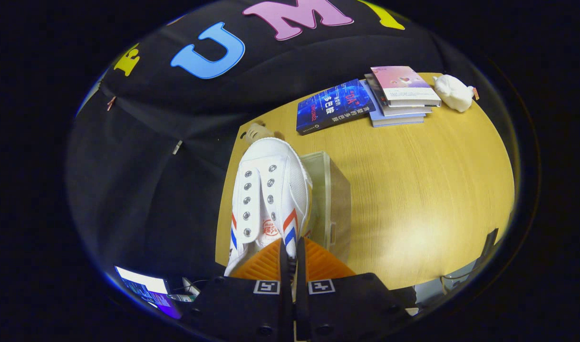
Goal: Open the storage box then place both shoes into the box .Put the left shoe in first, then the right shoe, with the right side of both shoes facing outward in a uniform manner.
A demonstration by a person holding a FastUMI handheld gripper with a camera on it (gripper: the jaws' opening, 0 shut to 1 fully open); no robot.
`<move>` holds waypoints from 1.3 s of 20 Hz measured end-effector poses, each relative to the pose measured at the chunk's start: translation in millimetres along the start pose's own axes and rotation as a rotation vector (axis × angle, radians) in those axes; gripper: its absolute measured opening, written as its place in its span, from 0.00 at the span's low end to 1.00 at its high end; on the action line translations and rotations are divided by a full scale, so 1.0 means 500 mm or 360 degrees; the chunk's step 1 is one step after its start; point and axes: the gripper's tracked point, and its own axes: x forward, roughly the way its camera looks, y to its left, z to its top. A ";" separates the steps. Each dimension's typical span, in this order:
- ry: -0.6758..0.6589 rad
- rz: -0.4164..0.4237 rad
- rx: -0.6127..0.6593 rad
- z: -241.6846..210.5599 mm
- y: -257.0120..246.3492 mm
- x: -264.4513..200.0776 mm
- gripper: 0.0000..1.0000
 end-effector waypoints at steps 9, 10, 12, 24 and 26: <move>0.0127 -0.0215 -0.0105 -0.044 -0.019 0.075 0.19; 0.0111 -0.0135 -0.0089 -0.042 0.010 0.077 0.26; 0.0057 -0.0042 -0.0094 -0.022 0.047 0.068 0.55; -0.0351 -0.0201 -0.0269 0.095 -0.041 -0.042 0.99; -0.0466 -0.0223 -0.0292 0.129 -0.053 -0.084 0.99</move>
